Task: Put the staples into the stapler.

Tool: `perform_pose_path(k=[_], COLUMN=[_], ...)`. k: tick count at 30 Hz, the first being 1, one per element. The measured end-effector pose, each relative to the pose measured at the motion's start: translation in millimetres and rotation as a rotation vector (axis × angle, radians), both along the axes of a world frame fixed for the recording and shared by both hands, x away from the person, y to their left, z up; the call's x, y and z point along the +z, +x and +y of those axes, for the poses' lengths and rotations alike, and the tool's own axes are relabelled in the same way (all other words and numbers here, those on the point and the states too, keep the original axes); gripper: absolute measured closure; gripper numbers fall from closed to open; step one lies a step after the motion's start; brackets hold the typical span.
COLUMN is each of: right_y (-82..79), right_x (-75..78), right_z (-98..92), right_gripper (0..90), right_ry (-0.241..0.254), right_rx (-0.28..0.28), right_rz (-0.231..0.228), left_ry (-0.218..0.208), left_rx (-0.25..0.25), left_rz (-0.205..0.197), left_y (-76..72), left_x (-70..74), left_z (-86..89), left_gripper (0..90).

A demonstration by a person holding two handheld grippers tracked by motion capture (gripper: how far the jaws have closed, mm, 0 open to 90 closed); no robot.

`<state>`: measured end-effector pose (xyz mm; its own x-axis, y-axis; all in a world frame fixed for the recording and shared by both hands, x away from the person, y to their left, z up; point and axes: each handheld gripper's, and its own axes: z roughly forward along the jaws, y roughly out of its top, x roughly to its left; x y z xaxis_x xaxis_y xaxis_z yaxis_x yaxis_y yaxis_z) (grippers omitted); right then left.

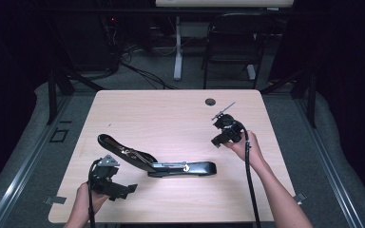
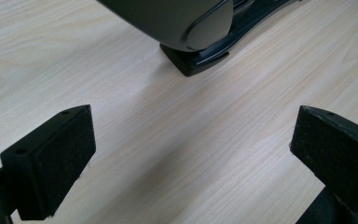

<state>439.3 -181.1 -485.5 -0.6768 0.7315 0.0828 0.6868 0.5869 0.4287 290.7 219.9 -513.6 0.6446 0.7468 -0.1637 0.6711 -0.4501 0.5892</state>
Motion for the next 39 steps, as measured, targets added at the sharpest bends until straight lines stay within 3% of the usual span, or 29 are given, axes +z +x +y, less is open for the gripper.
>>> perform_pose_path(k=[2,7,9,10,28,39], right_y=[-1.1,-2.9,-4.0,-4.2,-13.2,-18.0], right_x=[-0.4,-0.3,-1.3,-0.8,1.2,2.6], right_z=[2.4,7.5,10.3,10.9,32.8,44.2], right_gripper=[78.3,78.3,78.3,78.3,78.2,78.2], right_ry=[0.023,0.024,0.055,0.034,0.064,0.077], right_rx=[0.003,0.031,0.038,0.051,0.163,0.203], right_rz=[-0.002,-0.003,0.008,0.002,0.009,0.003], left_ry=[-0.004,0.001,0.001,0.000,-0.008,-0.019], left_rx=[0.005,0.003,0.004,0.004,0.019,0.026], left_rz=[0.000,0.000,-0.001,0.000,-0.004,-0.009], left_y=[0.1,0.7,0.9,1.0,2.0,2.7], left_x=[0.3,-0.1,-0.3,-0.5,0.9,1.1], left_z=[0.5,0.6,0.2,-0.1,1.9,1.9], left_gripper=[0.2,0.2,0.2,0.2,0.2,0.2])
